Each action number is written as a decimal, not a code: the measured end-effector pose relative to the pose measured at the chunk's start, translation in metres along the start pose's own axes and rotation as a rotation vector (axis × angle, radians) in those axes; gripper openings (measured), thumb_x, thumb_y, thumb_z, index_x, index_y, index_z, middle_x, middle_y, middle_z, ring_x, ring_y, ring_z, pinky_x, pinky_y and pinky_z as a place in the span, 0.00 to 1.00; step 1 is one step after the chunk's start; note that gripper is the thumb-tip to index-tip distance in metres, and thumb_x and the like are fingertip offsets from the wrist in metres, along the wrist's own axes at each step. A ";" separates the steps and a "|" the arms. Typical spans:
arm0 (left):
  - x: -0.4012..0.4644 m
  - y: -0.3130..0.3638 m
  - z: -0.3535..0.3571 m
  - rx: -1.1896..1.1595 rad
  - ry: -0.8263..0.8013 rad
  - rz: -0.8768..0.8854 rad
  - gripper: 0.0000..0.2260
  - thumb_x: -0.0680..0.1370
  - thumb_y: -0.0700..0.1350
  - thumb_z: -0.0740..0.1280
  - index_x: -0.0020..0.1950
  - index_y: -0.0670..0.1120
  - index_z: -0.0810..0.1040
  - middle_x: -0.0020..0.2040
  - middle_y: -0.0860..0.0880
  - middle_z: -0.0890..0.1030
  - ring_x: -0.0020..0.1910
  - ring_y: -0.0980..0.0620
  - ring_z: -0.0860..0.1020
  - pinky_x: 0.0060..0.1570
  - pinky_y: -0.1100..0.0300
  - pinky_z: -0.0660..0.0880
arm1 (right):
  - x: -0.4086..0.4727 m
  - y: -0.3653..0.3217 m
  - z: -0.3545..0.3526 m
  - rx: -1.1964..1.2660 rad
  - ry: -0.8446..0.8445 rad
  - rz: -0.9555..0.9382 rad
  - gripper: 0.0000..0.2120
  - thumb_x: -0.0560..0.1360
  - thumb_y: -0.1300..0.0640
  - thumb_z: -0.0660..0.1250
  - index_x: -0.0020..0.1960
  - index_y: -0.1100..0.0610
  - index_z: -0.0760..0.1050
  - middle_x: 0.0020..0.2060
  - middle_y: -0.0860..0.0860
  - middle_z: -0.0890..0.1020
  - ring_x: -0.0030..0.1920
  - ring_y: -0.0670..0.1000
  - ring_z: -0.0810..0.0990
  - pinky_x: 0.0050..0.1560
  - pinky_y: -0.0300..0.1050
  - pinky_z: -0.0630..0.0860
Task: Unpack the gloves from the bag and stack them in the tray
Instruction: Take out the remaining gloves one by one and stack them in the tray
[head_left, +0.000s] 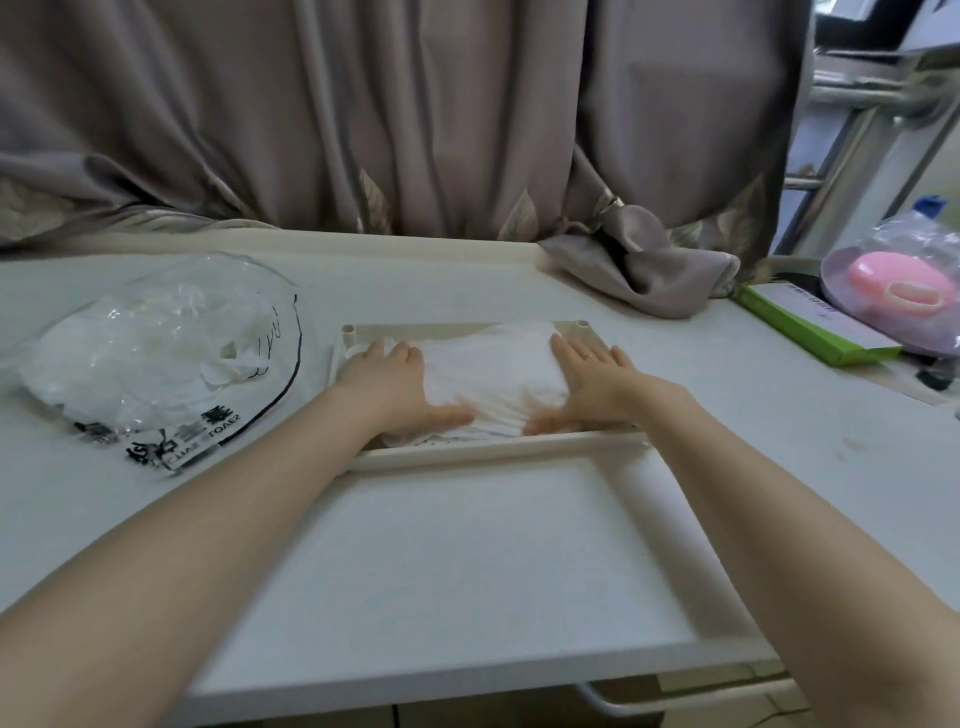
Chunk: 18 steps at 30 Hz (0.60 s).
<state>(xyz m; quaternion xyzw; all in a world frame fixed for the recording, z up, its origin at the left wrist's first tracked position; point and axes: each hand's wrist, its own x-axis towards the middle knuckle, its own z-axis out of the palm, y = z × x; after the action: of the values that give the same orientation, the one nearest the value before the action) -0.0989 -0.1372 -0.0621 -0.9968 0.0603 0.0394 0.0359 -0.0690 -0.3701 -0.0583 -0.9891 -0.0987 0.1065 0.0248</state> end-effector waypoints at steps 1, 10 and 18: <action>-0.001 0.000 -0.001 -0.010 0.014 -0.016 0.49 0.66 0.76 0.54 0.75 0.42 0.55 0.75 0.47 0.59 0.73 0.45 0.57 0.68 0.52 0.60 | -0.001 0.000 0.000 0.001 -0.010 0.007 0.63 0.57 0.24 0.65 0.76 0.51 0.36 0.77 0.51 0.42 0.76 0.51 0.38 0.74 0.55 0.36; -0.021 -0.023 -0.007 -0.261 0.186 0.150 0.30 0.79 0.60 0.52 0.76 0.44 0.56 0.76 0.46 0.56 0.74 0.47 0.56 0.71 0.53 0.57 | -0.033 -0.057 -0.015 0.112 0.460 -0.010 0.33 0.74 0.34 0.56 0.72 0.52 0.61 0.76 0.52 0.53 0.76 0.54 0.43 0.72 0.58 0.37; -0.064 -0.108 -0.005 -0.302 0.768 -0.087 0.08 0.71 0.40 0.69 0.49 0.49 0.81 0.72 0.42 0.63 0.72 0.38 0.57 0.67 0.43 0.55 | -0.043 -0.195 -0.028 0.333 0.829 -0.567 0.07 0.74 0.63 0.61 0.44 0.63 0.78 0.42 0.57 0.79 0.41 0.59 0.78 0.39 0.51 0.75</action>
<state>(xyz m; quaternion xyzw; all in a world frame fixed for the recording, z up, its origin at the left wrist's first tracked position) -0.1487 -0.0231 -0.0444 -0.9347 0.0205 -0.3285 -0.1344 -0.1413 -0.1880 -0.0084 -0.8654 -0.3258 -0.2901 0.2464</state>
